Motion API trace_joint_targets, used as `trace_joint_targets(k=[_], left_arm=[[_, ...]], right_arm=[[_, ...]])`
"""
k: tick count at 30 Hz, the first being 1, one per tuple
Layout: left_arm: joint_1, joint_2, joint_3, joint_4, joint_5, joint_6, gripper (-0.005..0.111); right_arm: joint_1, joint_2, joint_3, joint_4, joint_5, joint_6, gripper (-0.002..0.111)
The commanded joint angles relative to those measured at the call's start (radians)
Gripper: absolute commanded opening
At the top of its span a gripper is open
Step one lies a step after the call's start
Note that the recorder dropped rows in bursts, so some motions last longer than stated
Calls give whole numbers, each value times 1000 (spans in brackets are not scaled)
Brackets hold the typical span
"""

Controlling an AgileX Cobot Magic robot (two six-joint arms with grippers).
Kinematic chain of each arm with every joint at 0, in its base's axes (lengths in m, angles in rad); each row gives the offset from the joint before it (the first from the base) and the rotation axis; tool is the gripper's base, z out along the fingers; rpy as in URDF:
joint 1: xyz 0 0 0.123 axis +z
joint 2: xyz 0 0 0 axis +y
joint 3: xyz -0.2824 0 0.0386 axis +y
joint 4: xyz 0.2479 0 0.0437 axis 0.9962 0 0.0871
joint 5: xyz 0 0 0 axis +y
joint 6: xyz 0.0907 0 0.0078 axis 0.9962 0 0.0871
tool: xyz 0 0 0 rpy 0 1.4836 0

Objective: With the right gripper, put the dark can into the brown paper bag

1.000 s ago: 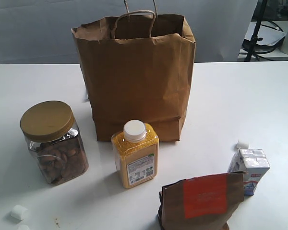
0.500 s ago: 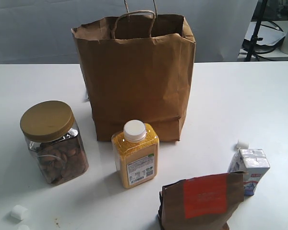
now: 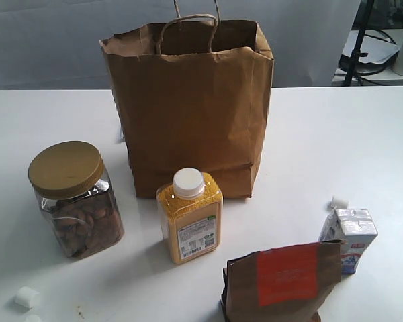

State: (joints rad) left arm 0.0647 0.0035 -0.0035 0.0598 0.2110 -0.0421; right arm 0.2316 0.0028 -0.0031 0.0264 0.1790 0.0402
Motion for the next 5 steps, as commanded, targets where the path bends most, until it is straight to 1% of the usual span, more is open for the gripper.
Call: trace_joint_targets(k=[1, 5], left_arm=[[-6, -3, 4, 3, -3, -3, 0], [-6, -3, 4, 3, -3, -3, 0]], right_arm=[[0, -3, 3, -12, -10, -9, 0], [0, -3, 3, -12, -10, -9, 0]])
